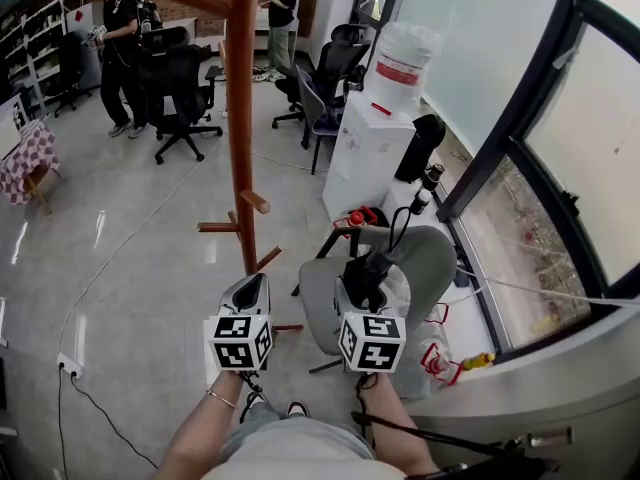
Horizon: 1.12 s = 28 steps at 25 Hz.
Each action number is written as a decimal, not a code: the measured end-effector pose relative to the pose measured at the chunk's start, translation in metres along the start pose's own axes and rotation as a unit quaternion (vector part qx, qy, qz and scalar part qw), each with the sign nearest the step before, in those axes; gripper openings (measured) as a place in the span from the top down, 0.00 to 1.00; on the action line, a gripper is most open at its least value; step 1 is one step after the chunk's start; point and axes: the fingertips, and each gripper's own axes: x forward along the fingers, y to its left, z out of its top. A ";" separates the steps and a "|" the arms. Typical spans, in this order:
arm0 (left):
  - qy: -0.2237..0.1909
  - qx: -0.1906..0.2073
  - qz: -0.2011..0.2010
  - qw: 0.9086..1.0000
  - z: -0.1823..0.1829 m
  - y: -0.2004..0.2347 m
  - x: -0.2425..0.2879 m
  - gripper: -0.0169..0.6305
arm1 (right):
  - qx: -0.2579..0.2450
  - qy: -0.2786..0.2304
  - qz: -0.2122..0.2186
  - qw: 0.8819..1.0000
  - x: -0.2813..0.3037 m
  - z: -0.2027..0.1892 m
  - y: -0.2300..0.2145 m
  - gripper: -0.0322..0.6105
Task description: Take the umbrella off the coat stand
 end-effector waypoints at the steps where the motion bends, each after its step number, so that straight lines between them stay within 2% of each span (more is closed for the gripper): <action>1: 0.002 0.005 -0.008 1.000 0.000 -0.006 0.004 0.97 | 0.005 0.000 -0.010 1.000 -0.003 -0.002 -0.008 0.60; 11: 0.025 0.038 -0.060 0.997 -0.007 -0.047 0.031 0.97 | 0.051 0.008 -0.077 0.996 -0.029 -0.031 -0.062 0.60; 21: 0.030 0.053 -0.074 0.995 -0.009 -0.063 0.039 0.97 | 0.062 0.014 -0.091 0.994 -0.036 -0.040 -0.079 0.60; 28: 0.029 0.049 -0.070 0.996 -0.007 -0.056 0.039 0.97 | 0.037 0.022 -0.099 0.994 -0.032 -0.038 -0.076 0.60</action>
